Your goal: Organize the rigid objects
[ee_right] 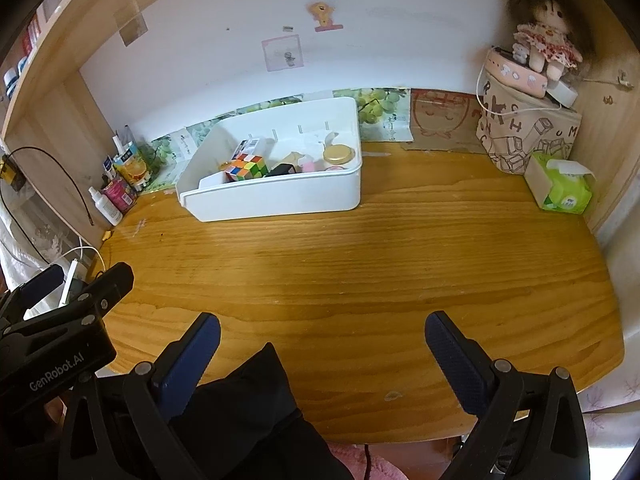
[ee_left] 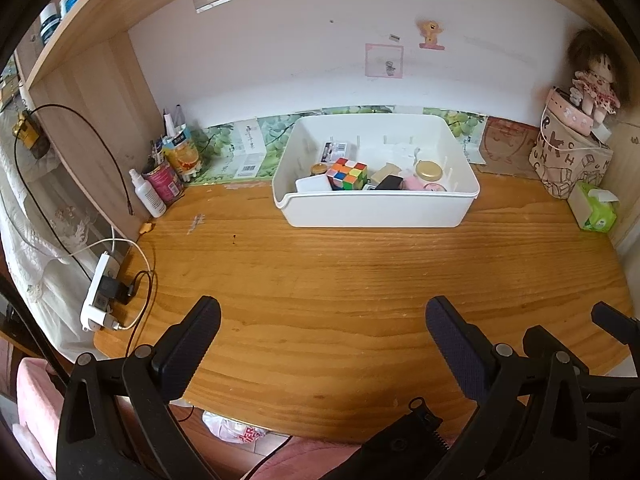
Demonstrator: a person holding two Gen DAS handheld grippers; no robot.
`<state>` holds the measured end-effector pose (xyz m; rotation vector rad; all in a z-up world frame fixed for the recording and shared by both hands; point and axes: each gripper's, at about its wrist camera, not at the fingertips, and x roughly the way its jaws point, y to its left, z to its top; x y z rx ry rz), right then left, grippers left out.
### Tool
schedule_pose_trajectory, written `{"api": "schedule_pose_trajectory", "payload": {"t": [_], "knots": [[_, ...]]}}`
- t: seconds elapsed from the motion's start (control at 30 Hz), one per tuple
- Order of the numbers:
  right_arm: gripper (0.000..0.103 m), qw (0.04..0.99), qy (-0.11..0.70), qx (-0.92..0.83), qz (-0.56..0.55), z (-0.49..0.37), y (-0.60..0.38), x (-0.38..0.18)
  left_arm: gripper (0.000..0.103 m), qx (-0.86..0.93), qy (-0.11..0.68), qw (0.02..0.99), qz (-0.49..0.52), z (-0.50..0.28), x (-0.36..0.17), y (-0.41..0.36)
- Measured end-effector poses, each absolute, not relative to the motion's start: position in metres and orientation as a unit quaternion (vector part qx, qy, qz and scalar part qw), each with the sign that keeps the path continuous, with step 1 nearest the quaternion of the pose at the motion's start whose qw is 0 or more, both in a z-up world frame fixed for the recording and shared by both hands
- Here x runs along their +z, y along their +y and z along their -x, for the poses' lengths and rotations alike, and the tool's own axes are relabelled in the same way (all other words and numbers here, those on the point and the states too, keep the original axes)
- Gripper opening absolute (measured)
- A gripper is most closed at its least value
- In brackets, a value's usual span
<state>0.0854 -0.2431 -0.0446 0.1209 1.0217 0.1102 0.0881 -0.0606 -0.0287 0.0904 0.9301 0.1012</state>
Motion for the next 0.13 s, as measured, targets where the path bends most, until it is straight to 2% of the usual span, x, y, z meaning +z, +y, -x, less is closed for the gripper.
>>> {"api": "schedule_pose_trajectory", "payload": {"t": [0.13], "knots": [[0.102,0.869,0.490,0.042,-0.063,-0.0858,-0.2515,-0.0472,0.102,0.038,0.448,0.892,-0.047,-0.0925,-0.0304,-0.0699]]}}
